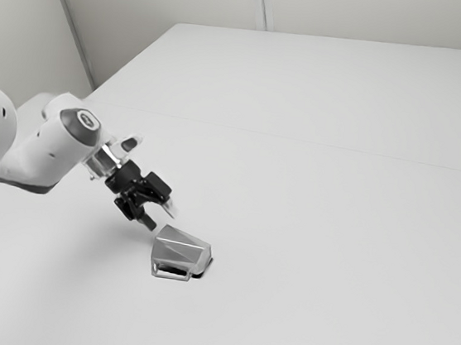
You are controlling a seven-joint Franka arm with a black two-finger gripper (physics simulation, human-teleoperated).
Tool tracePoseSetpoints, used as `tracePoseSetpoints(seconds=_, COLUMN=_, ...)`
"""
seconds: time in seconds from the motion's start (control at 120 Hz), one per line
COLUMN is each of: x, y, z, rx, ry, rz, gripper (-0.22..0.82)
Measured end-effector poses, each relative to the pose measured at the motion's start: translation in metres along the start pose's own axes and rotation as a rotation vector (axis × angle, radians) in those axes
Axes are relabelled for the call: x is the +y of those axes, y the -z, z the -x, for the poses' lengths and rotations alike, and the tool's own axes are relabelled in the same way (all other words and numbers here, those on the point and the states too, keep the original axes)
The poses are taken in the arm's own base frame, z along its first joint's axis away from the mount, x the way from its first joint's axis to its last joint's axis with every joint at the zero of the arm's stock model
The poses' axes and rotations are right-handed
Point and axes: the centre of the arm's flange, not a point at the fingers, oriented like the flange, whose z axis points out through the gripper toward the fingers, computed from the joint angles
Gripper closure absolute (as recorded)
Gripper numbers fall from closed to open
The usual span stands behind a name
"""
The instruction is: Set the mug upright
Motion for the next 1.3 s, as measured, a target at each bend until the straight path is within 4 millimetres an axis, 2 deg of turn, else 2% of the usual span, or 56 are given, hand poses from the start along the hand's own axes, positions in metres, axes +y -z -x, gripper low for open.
tracePoseSetpoints(seconds=0.442, x=-0.025, y=-0.034, z=0.033, rx=0.076, ry=0.034, rz=0.192, gripper=0.00)
tracePoseSetpoints(seconds=0.95, x=-0.022, y=-0.038, z=0.029, rx=0.164, ry=-0.003, rz=0.228, gripper=0.00)
tracePoseSetpoints(seconds=1.3, x=-0.003, y=-0.044, z=0.023, rx=0.168, ry=-0.055, rz=0.241, gripper=0.01)
